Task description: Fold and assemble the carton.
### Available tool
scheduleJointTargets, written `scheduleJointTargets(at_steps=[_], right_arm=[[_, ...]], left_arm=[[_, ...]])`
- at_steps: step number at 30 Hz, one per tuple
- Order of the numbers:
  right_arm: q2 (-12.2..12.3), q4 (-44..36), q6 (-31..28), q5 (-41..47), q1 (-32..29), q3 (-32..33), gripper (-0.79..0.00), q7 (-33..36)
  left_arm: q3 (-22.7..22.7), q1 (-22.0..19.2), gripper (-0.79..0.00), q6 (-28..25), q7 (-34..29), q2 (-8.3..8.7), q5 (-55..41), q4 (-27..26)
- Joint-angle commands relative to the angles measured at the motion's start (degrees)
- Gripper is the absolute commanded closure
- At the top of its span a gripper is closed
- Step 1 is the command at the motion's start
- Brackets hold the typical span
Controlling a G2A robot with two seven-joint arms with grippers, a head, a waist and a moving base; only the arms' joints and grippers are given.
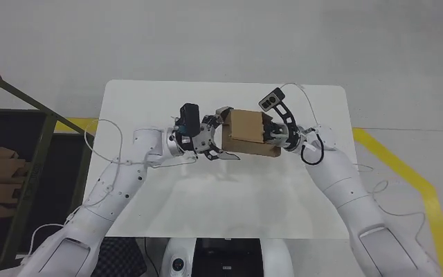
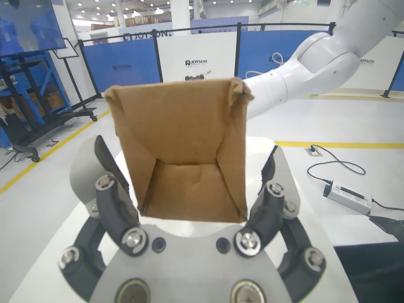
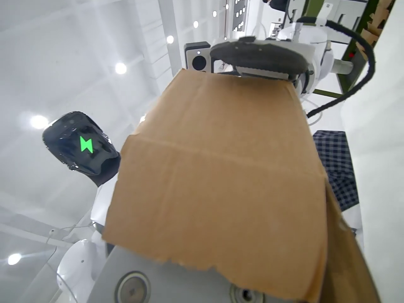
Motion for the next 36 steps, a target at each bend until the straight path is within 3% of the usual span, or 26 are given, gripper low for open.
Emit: scheduleJointTargets(at_steps=[1,13,21,36], right_arm=[[-0.12,0.34,0.32,0.80,-0.04,0.87,0.000,0.32],[-0.69,0.61,0.82,-3.82,-1.25,3.37,0.000,0.82],[-1.42,0.05,1.03,-4.63,-2.05,3.55,0.000,1.03],[-2.69,-0.07,1.11,-5.80,-1.78,3.09,0.000,1.11]], left_arm=[[-1.03,0.63,-0.785,0.22,0.62,0.13,-1.24,-0.45],[-5.75,3.06,-0.785,4.01,-1.53,0.38,-10.29,-1.68],[-3.50,1.28,-0.785,7.53,-5.06,-0.78,-16.91,-0.39],[-0.33,-1.30,-0.785,7.68,-6.44,-2.53,-19.64,2.18]])
